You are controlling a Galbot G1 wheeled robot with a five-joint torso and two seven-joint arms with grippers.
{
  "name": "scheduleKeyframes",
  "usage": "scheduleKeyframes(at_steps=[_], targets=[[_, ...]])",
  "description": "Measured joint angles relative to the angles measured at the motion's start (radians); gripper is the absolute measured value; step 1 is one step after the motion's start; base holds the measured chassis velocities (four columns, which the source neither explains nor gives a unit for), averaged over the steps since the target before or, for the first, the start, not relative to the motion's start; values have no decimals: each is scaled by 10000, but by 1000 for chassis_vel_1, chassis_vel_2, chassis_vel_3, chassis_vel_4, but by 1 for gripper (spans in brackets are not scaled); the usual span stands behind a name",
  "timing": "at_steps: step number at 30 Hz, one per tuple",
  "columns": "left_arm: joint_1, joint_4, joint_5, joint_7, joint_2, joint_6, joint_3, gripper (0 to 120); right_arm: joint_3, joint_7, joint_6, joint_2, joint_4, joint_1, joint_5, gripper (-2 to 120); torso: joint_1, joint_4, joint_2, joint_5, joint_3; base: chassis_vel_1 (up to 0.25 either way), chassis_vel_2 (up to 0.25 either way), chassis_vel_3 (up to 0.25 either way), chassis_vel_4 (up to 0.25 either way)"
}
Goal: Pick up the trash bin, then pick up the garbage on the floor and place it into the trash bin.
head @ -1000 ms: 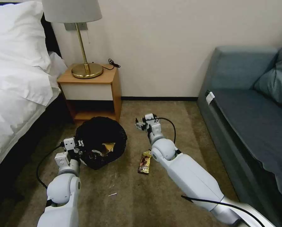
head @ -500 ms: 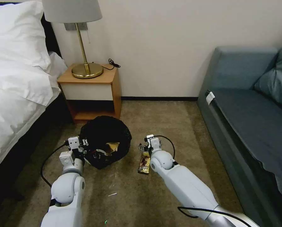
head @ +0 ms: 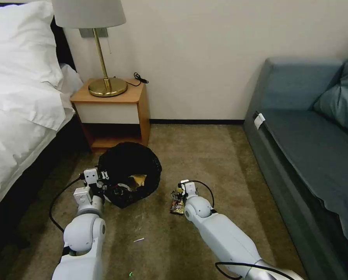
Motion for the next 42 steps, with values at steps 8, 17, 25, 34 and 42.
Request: scheduleKeyframes(at_steps=[8,17,25,34,42], targets=[[42,13,35,8,-23,-33,17,4,28,-356,163,57,-181,-48,-80,100,1,0,0,1,1,0,0,0,0],[40,56,133,28,-118,-90,184,4,-250,-409,117,47,77,-258,-126,100,0,-1,0,0,0,0,0,0,0],[99,55,225,35,-143,-139,199,4,-424,-728,548,204,-409,-308,-570,100,0,0,0,0,0,0,0,0,0],[244,10,335,45,-181,-151,301,4,-362,-1120,1310,577,-1492,138,-1135,100,0,0,0,0,0,0,0,0,0],[400,-129,345,44,-147,-151,252,4,-235,-1281,1733,845,-2363,334,-1551,100,1,0,0,0,0,0,0,0,0]])
